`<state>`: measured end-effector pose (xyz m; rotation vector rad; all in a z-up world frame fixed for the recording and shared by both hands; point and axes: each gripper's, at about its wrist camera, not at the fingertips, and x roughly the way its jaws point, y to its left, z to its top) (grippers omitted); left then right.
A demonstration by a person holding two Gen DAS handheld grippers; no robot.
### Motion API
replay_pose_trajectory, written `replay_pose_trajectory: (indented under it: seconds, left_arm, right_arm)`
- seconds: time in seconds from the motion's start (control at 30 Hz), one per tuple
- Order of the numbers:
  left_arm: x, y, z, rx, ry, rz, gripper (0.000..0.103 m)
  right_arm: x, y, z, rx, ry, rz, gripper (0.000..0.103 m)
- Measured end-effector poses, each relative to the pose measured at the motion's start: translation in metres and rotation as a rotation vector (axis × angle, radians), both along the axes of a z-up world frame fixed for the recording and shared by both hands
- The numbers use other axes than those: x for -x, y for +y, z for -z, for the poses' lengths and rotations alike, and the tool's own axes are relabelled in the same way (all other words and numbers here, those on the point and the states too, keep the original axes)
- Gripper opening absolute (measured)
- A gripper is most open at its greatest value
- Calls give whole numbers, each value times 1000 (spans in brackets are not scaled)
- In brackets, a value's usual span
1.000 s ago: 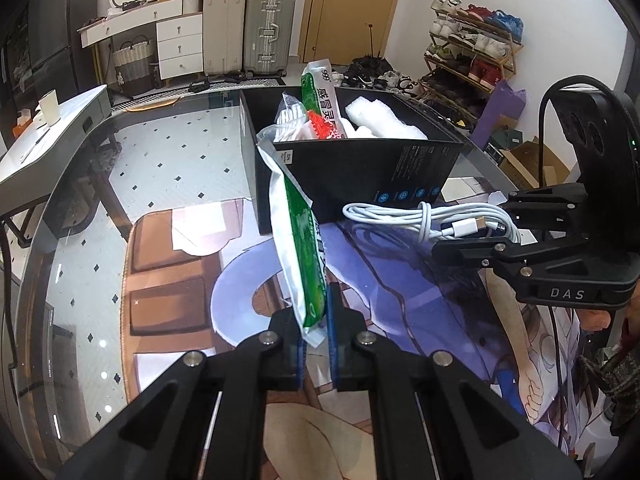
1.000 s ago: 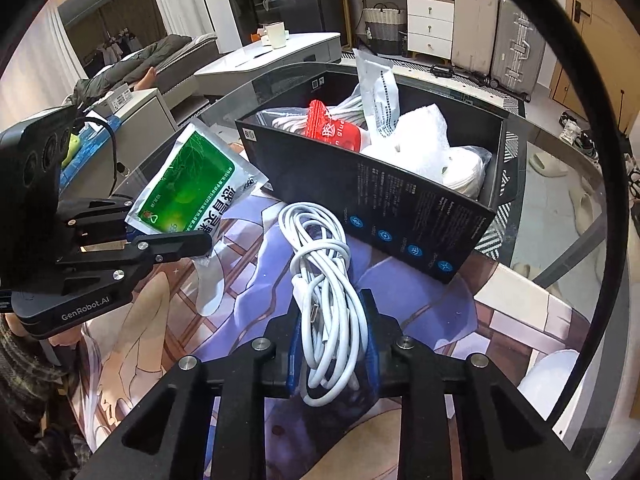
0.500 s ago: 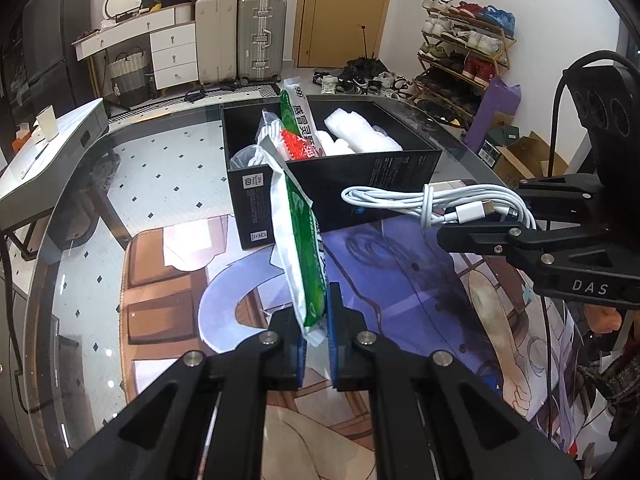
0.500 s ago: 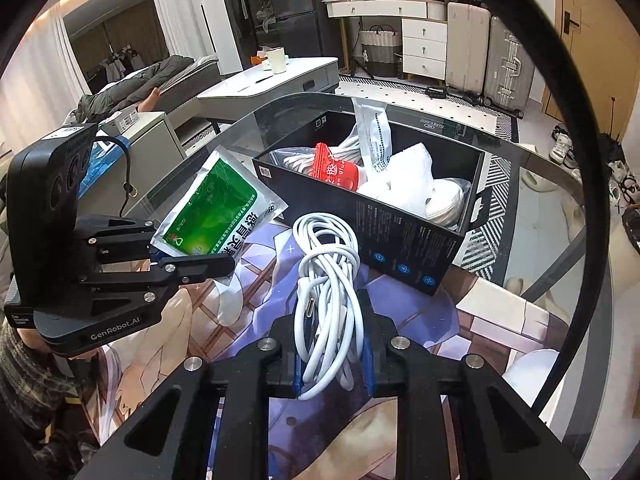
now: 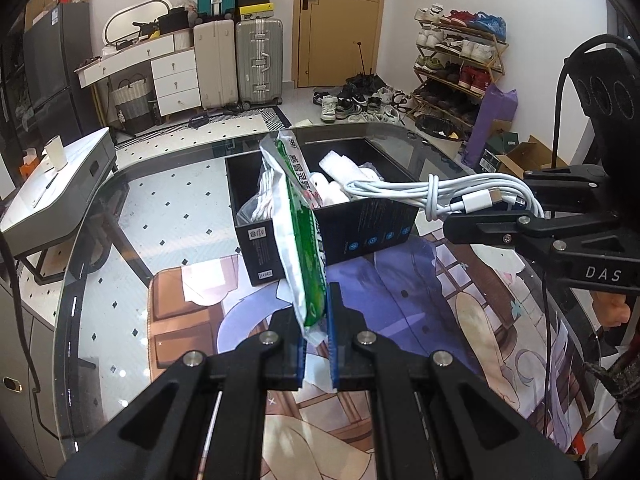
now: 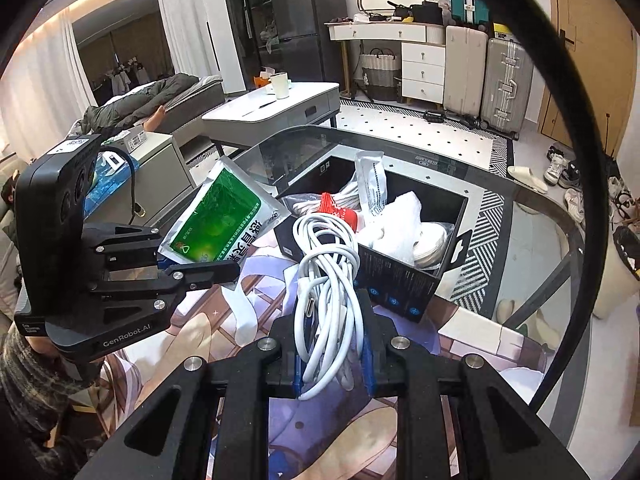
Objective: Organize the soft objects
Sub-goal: 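Lift the green sachet with the left tool while the right tool lifts the cable toward the box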
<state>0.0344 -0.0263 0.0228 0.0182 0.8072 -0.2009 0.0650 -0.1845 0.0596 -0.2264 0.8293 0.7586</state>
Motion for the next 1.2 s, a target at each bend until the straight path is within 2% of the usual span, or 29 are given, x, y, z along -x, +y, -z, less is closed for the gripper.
replay_pose_trajectory:
  seconds: [0.43, 1.2]
  left_arm:
    - [-15, 3, -15, -3, -26, 6, 5]
    - [-59, 13, -24, -12, -25, 5, 5]
  right_arm:
    - [-21, 1, -20, -18, -31, 32, 21]
    - [-67, 10, -18, -36, -25, 71, 21]
